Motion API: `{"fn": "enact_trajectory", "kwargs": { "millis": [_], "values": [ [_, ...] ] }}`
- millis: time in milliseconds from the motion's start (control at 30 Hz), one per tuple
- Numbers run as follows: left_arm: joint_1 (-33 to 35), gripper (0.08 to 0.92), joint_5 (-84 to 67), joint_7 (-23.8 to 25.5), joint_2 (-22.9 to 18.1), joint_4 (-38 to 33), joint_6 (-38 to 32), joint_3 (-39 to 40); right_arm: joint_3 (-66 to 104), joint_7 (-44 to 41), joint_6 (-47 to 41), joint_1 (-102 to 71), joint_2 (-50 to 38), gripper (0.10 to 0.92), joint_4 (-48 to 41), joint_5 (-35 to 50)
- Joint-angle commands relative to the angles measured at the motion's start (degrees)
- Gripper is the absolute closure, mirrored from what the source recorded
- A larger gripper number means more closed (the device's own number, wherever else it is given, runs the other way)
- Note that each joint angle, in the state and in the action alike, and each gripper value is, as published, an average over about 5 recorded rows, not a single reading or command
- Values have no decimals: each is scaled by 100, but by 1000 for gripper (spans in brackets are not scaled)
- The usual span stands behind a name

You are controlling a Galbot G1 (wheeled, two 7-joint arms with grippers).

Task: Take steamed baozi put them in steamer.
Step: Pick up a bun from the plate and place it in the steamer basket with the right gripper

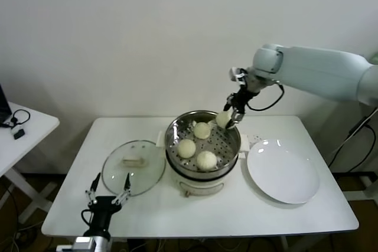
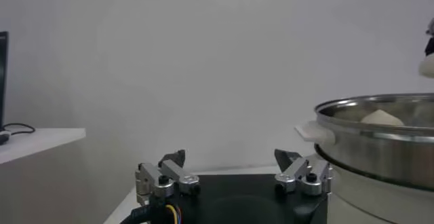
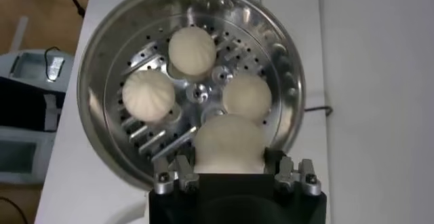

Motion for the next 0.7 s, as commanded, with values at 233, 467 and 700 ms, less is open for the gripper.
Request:
{"fn": "enact_trajectory", "kwargs": {
  "millis": [233, 467, 700],
  "values": [
    [10, 177, -46, -8, 18, 20, -23, -78, -330, 349, -145, -607, 500, 364, 0, 180],
    [-32, 177, -56, -6, 22, 45, -4, -62, -300, 337, -119, -746, 389, 364, -109, -69],
    [-53, 177, -38, -5, 12, 63, 5, -31, -285, 312, -84, -800, 381, 364, -202, -204]
  ]
}}
